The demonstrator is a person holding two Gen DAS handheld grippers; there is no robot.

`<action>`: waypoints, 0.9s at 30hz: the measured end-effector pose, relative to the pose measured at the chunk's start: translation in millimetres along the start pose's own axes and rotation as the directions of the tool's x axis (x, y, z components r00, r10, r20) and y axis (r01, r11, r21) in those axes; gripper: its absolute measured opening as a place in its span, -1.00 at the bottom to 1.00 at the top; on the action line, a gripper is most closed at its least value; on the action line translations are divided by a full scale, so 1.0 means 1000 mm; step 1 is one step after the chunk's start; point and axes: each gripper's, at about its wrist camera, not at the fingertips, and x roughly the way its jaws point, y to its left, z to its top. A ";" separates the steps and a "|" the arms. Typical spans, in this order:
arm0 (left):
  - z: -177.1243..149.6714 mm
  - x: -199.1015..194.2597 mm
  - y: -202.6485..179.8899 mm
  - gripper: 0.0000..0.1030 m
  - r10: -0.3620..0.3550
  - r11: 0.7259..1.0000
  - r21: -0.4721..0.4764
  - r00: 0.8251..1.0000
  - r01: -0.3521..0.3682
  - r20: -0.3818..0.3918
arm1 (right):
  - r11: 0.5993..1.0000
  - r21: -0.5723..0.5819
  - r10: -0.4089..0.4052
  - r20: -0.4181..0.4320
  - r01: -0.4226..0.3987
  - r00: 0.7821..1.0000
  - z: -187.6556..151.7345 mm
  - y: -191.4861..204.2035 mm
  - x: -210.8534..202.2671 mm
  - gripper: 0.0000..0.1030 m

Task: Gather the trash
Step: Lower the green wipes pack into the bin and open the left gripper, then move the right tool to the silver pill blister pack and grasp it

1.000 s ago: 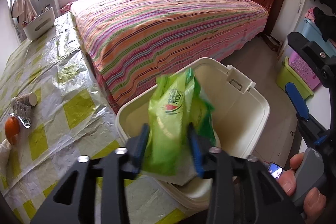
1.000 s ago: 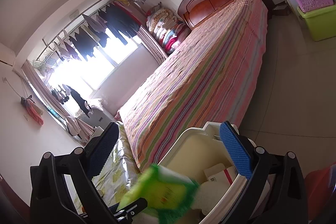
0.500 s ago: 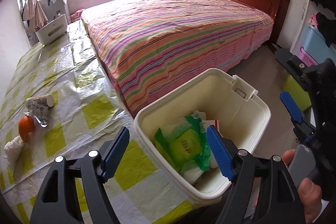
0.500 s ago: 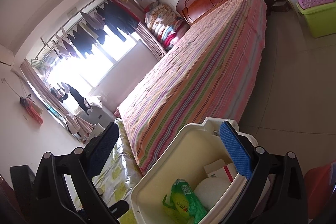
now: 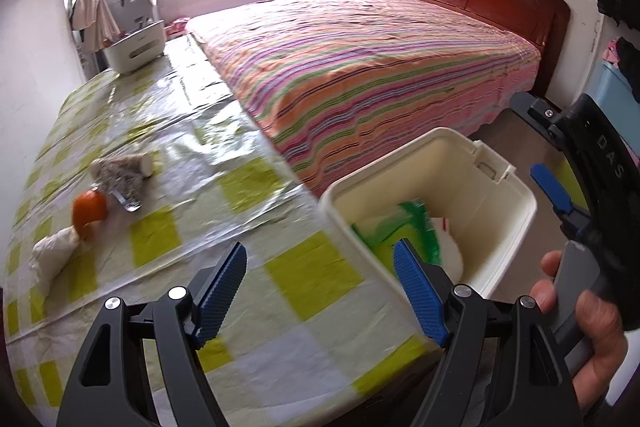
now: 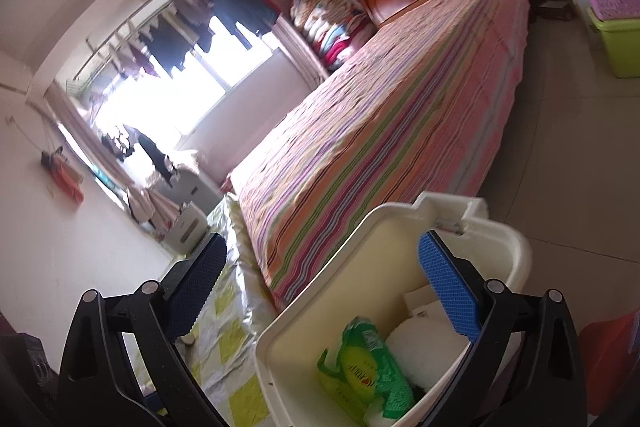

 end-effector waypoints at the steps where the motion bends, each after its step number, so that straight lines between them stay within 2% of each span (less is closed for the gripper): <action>1: -0.002 -0.002 0.006 0.43 0.005 1.000 -0.009 1.000 -0.005 0.003 | 1.000 -0.016 0.004 -0.014 -0.004 1.000 -0.002 0.004 0.003 0.85; 6: -0.013 -0.019 0.041 0.43 0.038 0.998 -0.052 0.999 -0.036 0.028 | 0.995 -0.082 0.045 -0.078 -0.051 0.996 -0.016 0.027 0.014 0.85; 9: -0.020 -0.033 0.071 0.43 0.095 0.993 -0.081 0.995 -0.091 0.042 | 0.987 -0.130 0.078 -0.130 -0.095 0.988 -0.029 0.046 0.022 0.85; 11: -0.023 -0.040 0.088 0.43 0.123 0.988 -0.102 0.991 -0.118 0.043 | 0.977 -0.153 0.119 -0.172 -0.146 0.978 -0.036 0.058 0.027 0.85; 13: -0.028 -0.049 0.111 0.43 0.149 0.981 -0.131 0.988 -0.143 0.037 | 0.958 -0.183 0.173 -0.238 -0.219 0.956 -0.048 0.078 0.034 0.85; 16: -0.035 -0.061 0.141 0.43 0.188 0.969 -0.168 0.982 -0.180 0.028 | 0.904 -0.247 0.253 -0.350 -0.350 0.902 -0.065 0.114 0.046 0.85; 20: -0.045 -0.074 0.173 0.43 0.215 0.953 -0.222 0.976 -0.206 0.016 | 0.772 -0.357 0.333 -0.475 -0.525 0.814 -0.088 0.173 0.055 0.85; 21: -0.047 -0.077 0.180 0.43 0.222 0.948 -0.237 0.975 -0.213 0.014 | 0.747 -0.376 0.339 -0.495 -0.548 0.800 -0.093 0.183 0.058 0.85; 23: -0.052 -0.083 0.189 0.43 0.234 0.940 -0.260 0.972 -0.222 0.014 | 0.684 -0.401 0.343 -0.560 -0.609 0.754 -0.099 0.204 0.069 0.85; 26: -0.059 -0.089 0.200 0.43 0.241 0.931 -0.285 0.971 -0.227 0.014 | 0.624 -0.425 0.319 -0.628 -0.656 0.710 -0.112 0.231 0.086 0.85; 27: -0.062 -0.090 0.202 0.43 0.239 0.930 -0.292 0.971 -0.225 0.014 | 0.607 -0.445 0.302 -0.638 -0.659 0.709 -0.115 0.236 0.091 0.85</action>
